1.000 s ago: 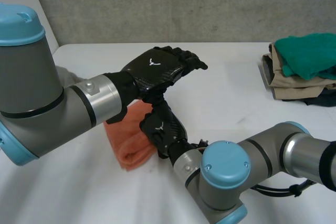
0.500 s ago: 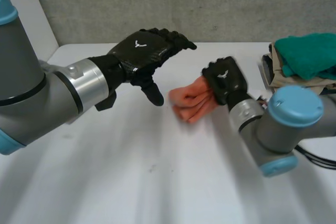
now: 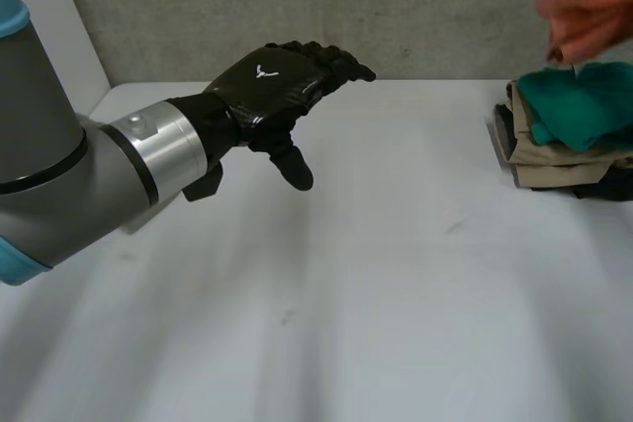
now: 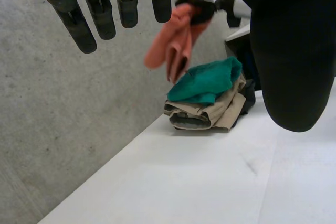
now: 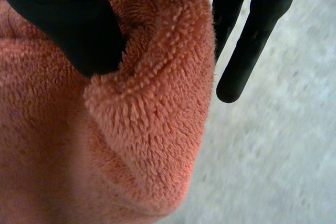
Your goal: Fold the laundry.
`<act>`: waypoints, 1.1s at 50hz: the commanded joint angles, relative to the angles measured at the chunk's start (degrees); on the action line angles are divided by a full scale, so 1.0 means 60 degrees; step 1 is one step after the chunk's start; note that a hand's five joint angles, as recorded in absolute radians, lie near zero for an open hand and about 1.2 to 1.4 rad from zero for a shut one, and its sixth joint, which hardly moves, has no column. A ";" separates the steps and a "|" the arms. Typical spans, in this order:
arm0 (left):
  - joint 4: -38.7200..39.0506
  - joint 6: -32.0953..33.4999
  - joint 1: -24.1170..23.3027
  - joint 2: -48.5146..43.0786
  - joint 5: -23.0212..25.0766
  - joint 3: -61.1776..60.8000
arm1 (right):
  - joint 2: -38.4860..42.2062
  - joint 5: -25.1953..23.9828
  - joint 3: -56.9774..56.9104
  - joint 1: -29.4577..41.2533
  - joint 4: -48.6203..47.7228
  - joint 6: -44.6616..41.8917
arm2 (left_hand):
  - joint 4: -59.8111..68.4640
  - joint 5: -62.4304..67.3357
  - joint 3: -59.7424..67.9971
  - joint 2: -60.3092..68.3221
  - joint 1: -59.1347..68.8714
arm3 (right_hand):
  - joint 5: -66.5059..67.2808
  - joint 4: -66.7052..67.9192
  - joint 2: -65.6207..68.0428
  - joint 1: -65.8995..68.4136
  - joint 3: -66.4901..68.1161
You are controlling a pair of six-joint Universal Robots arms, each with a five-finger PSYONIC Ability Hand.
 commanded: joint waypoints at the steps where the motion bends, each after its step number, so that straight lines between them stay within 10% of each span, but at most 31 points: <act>1: 0.0015 -0.0004 -0.0083 -0.0033 0.0000 -0.0081 | 0.1784 -0.1988 0.0096 -0.0852 -0.0035 -0.0044 | -0.0180 -0.0452 -0.0271 -0.0225 -0.0162 | 0.2941 0.1901 0.2428 0.3586 0.2174; 13: 0.0044 0.0011 -0.0274 -0.0092 0.0000 -0.0066 | 0.1538 -0.2532 0.0858 -0.1614 -0.0138 -0.0030 | -0.0180 -0.0452 -0.0271 -0.0225 -0.0162 | 0.2479 0.1439 0.1966 0.3124 0.1712; 15: 0.0044 0.0011 -0.0288 -0.0077 0.0000 -0.0052 | 0.1159 -0.2473 0.0974 -0.1599 0.0022 -0.0015 | -0.0180 -0.0452 -0.0271 -0.0225 -0.0162 | -0.7323 -0.8362 -0.7835 -0.6678 -0.8089; 16: 0.0044 0.0011 -0.0288 -0.0077 0.0000 -0.0051 | 0.1011 -0.2444 0.1033 -0.1614 0.0067 -0.0001 | -0.0180 -0.0452 -0.0271 -0.0225 -0.0162 | -0.8726 -0.9766 -0.9238 -0.8081 -0.9492; 29: 0.0044 -0.0004 -0.0742 -0.0004 0.0000 -0.0110 | -0.1391 -0.2005 0.2351 -0.2228 0.3667 -0.0234 | -0.0180 -0.0452 -0.0271 -0.0225 -0.0162 | -0.8726 -0.9766 -0.9238 -0.8081 -0.9492; 40: 0.0336 -0.0106 -0.0977 0.0187 -0.0030 0.0109 | -0.3046 0.0923 0.2323 -0.3226 0.5389 -0.3131 | -0.0180 -0.0452 -0.0271 -0.0225 -0.0162 | -0.8726 -0.9766 -0.9238 -0.8081 -0.9492; 49: 0.0733 -0.0868 -0.0246 0.0597 -0.2444 0.1311 | -0.4907 0.0048 0.4034 -0.1000 0.2208 -0.2345 | -0.0180 -0.0452 -0.0271 -0.0225 -0.0162 | -0.8726 -0.9766 -0.9238 -0.8081 -0.9492; 55: 0.0630 0.0403 0.1980 0.0480 -0.4057 0.1267 | -0.5831 -0.1212 0.5968 0.0742 0.1591 -0.2139 | -0.0152 -0.0424 -0.0243 -0.0197 -0.0134 | -0.8726 -0.9766 -0.9238 -0.8081 -0.9492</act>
